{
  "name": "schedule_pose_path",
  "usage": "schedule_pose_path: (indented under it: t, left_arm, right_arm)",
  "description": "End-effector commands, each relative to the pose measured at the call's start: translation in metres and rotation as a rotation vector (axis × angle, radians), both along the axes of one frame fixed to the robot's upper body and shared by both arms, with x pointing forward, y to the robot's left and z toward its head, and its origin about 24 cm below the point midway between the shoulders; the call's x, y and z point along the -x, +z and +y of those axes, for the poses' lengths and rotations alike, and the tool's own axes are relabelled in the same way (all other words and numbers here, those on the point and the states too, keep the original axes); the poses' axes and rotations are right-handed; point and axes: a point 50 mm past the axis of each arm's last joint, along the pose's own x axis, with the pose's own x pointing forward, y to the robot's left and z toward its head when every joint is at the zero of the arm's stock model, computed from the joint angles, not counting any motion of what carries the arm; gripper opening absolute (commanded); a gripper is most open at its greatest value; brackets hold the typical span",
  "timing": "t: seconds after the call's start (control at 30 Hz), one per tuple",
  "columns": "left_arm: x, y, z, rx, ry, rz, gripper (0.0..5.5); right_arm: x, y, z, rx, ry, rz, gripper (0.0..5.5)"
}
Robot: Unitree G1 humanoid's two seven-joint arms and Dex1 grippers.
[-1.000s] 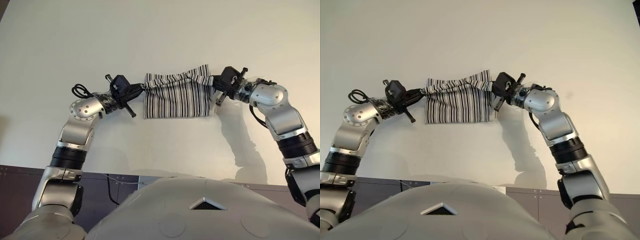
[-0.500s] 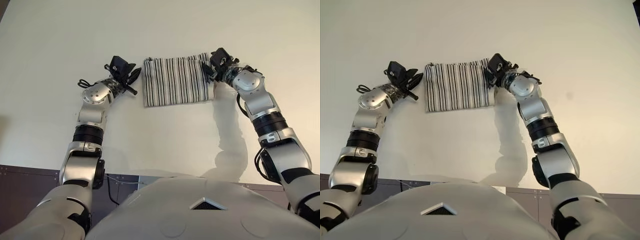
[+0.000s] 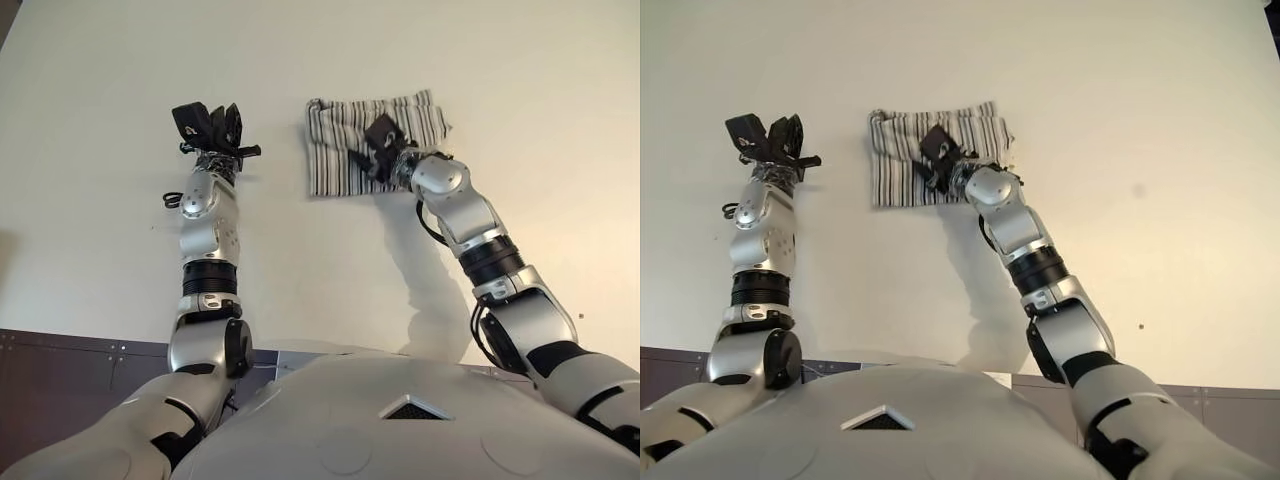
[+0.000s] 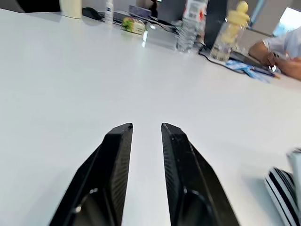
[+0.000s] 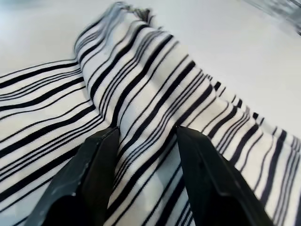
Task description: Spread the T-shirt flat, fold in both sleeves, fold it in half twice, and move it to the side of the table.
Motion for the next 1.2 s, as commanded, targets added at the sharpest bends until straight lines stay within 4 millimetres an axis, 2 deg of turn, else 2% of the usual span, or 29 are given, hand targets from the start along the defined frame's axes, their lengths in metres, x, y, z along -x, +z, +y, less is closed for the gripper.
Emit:
schedule_pose_path:
  t: [0.03, 0.1, 0.17, 0.2, 0.23, 0.33, 0.47, 0.53, 0.6, 0.63, 0.73, 0.77, 0.83, 0.93, 1.13, 1.2]
  left_arm:
    - [0.004, -0.002, -0.010, 0.007, 0.016, 0.018, 1.10]
    - [0.003, 0.001, -0.011, 0.001, 0.025, 0.010, 1.10]
    - [0.001, 0.005, -0.013, 0.005, 0.033, -0.012, 1.10]
    - [-0.001, 0.010, -0.016, 0.014, 0.030, -0.034, 1.10]
    - [-0.004, 0.017, -0.021, 0.019, 0.022, -0.066, 1.10]
    - [-0.013, 0.045, -0.028, 0.032, 0.075, -0.172, 1.10]
    - [-0.021, 0.083, -0.014, 0.054, 0.255, -0.260, 1.10]
    - [-0.030, 0.107, -0.009, -0.003, 0.282, -0.316, 1.10]
    - [-0.041, 0.128, -0.017, -0.060, 0.250, -0.365, 1.10]
    - [-0.046, 0.135, -0.024, -0.094, 0.219, -0.380, 1.10]
    - [-0.059, 0.136, -0.042, -0.196, 0.159, -0.378, 1.10]
    - [-0.060, 0.136, -0.045, -0.213, 0.130, -0.383, 1.10]
    - [-0.064, 0.136, -0.053, -0.216, 0.020, -0.391, 1.42]
    - [-0.073, 0.142, -0.066, -0.297, -0.097, -0.409, 1.88]
    - [-0.095, 0.141, -0.091, -0.334, -0.228, -0.377, 2.86]
    - [-0.096, 0.139, -0.100, -0.343, -0.256, -0.372, 2.86]
  right_arm:
    - [-0.016, -0.017, -0.043, -0.130, -0.531, 0.179, 2.18]
    - [-0.027, -0.015, -0.094, -0.279, -1.008, 0.196, 2.18]
    - [-0.020, -0.015, -0.155, -0.325, -1.426, 0.177, 2.18]
    - [-0.014, -0.012, -0.180, -0.307, -1.545, 0.139, 2.18]
    - [-0.011, -0.009, -0.196, -0.295, -1.606, 0.112, 2.18]
    - [-0.014, 0.001, -0.211, -0.308, -1.627, 0.057, 2.18]
    - [-0.022, 0.018, -0.211, -0.291, -1.509, -0.148, 2.18]
    - [-0.032, 0.035, -0.198, -0.262, -1.392, -0.284, 2.18]
    - [-0.044, 0.053, -0.169, -0.255, -1.229, -0.399, 2.18]
    - [-0.049, 0.060, -0.146, -0.255, -1.127, -0.443, 2.18]
    - [-0.051, 0.081, -0.046, -0.303, -0.753, -0.525, 2.18]
    - [-0.046, 0.086, -0.019, -0.325, -0.668, -0.538, 2.18]
    - [-0.034, 0.097, 0.021, -0.366, -0.558, -0.558, 2.22]
    - [-0.031, 0.110, 0.044, -0.387, -0.516, -0.588, 2.22]
    - [-0.042, 0.129, 0.044, -0.408, -0.732, -0.656, 2.22]
    - [-0.042, 0.130, 0.045, -0.418, -0.792, -0.663, 2.22]
